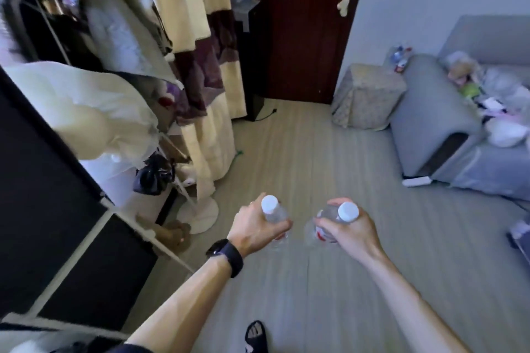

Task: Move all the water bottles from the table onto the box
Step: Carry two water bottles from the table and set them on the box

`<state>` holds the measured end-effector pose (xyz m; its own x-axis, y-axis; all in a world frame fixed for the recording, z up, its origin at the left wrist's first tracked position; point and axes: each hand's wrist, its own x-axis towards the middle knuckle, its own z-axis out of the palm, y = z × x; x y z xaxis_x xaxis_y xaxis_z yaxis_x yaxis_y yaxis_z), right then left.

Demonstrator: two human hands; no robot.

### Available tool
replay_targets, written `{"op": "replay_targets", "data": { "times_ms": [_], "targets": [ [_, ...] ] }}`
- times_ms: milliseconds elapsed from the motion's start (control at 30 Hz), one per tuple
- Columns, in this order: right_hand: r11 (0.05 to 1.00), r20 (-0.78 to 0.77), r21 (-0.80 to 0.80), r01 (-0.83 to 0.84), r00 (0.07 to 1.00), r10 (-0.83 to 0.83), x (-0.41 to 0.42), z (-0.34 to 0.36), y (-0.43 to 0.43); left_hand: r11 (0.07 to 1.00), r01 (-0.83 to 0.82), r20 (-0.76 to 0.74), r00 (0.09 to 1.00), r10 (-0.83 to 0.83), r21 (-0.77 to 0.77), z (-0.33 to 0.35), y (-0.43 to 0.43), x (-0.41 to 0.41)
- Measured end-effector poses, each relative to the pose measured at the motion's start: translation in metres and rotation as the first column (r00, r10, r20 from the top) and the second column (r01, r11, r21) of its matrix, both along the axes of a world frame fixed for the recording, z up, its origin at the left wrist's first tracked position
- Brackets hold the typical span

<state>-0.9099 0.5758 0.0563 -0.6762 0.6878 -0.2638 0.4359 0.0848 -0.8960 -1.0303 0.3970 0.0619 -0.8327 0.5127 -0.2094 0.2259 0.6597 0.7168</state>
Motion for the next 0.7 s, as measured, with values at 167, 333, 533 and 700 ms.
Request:
{"op": "replay_targets", "data": {
  "times_ms": [167, 333, 533, 700],
  "targets": [
    [0.982, -0.053, -0.004, 0.187, 0.981, -0.187, -0.035, 0.012, 0.085, 0.986, 0.165, -0.033, 0.986, -0.165, 0.018, 0.016, 0.096, -0.076],
    [0.956, -0.084, 0.016, 0.293, 0.953, -0.291, -0.057, 0.016, 0.172, 0.95, 0.311, -0.07, 0.948, -0.311, -0.022, 0.026, 0.197, -0.127],
    [0.964, -0.093, -0.014, 0.265, 0.96, -0.265, -0.095, 0.011, 0.297, 0.945, 0.325, -0.045, 0.944, -0.326, -0.026, 0.026, 0.333, -0.179],
    [0.961, -0.118, -0.027, 0.274, 0.954, -0.275, -0.129, 0.017, 0.406, 0.933, 0.35, -0.107, 0.928, -0.358, -0.088, 0.032, 0.453, -0.213]
  ]
}}
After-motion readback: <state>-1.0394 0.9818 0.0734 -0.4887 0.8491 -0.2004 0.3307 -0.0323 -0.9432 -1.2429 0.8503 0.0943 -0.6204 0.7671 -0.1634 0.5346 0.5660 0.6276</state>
